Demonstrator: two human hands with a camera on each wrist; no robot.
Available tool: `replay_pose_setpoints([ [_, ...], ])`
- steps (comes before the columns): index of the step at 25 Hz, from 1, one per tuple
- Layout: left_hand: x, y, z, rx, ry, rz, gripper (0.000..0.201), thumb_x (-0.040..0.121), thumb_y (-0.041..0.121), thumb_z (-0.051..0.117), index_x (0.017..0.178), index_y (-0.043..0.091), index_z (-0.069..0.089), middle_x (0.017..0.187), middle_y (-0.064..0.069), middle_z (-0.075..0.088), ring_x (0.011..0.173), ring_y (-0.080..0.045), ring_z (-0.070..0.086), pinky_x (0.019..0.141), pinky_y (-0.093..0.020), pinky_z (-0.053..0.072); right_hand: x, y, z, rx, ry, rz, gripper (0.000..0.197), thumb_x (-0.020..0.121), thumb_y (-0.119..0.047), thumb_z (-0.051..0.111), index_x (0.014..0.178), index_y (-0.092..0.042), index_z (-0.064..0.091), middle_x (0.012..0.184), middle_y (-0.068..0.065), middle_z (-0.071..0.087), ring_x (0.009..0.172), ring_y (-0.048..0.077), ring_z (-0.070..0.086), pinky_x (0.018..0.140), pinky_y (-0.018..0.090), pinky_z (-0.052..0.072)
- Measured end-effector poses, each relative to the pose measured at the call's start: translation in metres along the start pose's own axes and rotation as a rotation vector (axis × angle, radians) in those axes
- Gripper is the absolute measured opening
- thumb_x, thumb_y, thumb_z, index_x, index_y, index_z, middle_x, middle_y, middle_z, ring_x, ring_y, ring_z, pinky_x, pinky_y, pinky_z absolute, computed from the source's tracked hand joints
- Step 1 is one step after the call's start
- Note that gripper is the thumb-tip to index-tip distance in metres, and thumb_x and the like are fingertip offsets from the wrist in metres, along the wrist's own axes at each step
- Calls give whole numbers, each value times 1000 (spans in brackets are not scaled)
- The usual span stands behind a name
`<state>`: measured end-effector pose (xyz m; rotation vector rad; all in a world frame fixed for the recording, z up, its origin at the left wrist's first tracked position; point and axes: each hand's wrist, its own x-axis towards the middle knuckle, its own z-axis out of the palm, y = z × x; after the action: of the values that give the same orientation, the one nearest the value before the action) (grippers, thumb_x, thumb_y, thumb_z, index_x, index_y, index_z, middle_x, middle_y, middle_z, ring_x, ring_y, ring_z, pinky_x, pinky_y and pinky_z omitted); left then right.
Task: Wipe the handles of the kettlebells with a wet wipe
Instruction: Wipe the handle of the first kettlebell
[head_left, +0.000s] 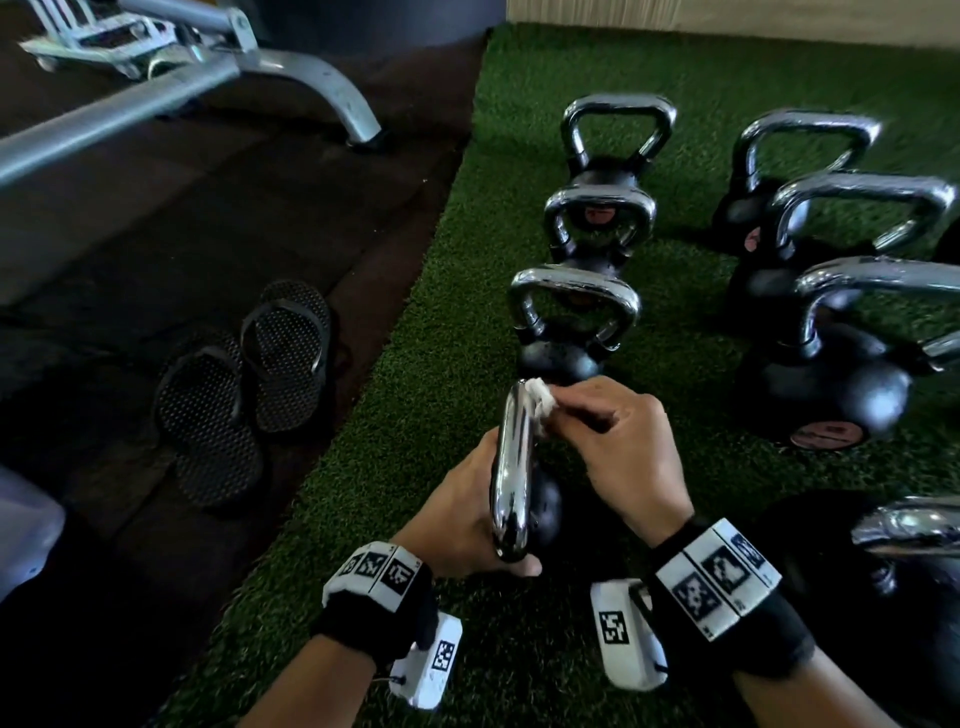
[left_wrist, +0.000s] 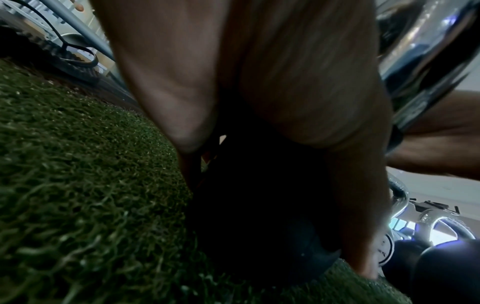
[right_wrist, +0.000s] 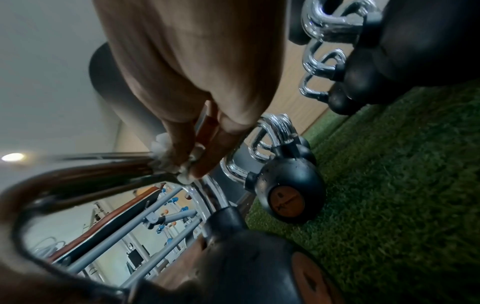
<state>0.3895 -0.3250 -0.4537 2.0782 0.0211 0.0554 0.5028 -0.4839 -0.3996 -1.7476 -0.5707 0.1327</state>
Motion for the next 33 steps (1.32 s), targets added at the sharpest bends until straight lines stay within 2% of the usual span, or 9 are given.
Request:
replay_pose_setpoints([
  [3,1,-1,-2,3,-16,-4,115,45,42,95,143,33,36,137,12,53,129,-7,54,107,-41,49,-19,-13,-10,24,-139,-116,17,80,-15,82,94,-26,82,89,-7,74,84,10,73,78,20,56],
  [7,7,-9,-2,11,-38,51,114,49,35,99,145,31,39,140,12,51,132,-5,51,109,-31,46,-21,-21,-15,123,-191,-32,15,77,-14,84,89,-21,81,87,-4,78,81,12,75,77,24,57],
  [12,8,-15,-7,56,-97,18,71,52,36,98,105,56,54,105,16,55,101,3,58,89,-17,47,-48,-25,-10,256,-325,74,12,79,-9,83,87,-15,79,84,5,79,75,21,77,68,26,60],
  [16,7,-15,-7,2,-104,-72,58,51,32,98,91,39,56,87,18,60,85,10,59,80,-17,45,-53,-21,-11,238,-306,96,13,75,-8,87,85,-13,79,83,5,79,74,22,77,68,30,62],
  [19,6,-17,-9,-48,-102,-90,67,53,27,96,107,18,58,89,24,70,82,9,64,74,-27,54,-65,-18,-6,131,-285,99,15,69,-8,90,80,-13,80,80,1,78,74,15,75,70,29,58],
  [21,7,-12,-10,-41,-87,-78,93,48,37,94,127,14,53,108,17,70,100,1,67,88,-33,57,-70,-12,-4,70,-232,77,16,66,-11,92,77,-14,80,78,-2,76,73,12,73,68,26,55],
  [26,9,-8,-15,-22,-128,-79,97,45,40,97,128,11,55,118,2,66,116,-15,65,99,-45,54,-74,-9,2,-59,-197,-27,16,70,-6,89,82,-13,82,80,-7,74,76,9,72,69,20,53],
  [31,8,-1,-16,38,-161,-70,85,44,41,96,117,34,53,110,25,62,105,7,61,95,-27,53,-46,-14,-3,-268,-489,-144,20,78,4,78,90,-12,82,94,-5,70,86,4,66,79,14,50],
  [33,8,1,-16,37,-176,-64,87,46,35,98,120,32,51,109,23,63,106,5,62,94,-26,55,-35,-18,-5,-273,-617,-122,19,80,7,73,86,-8,80,99,0,67,89,7,65,78,19,52],
])
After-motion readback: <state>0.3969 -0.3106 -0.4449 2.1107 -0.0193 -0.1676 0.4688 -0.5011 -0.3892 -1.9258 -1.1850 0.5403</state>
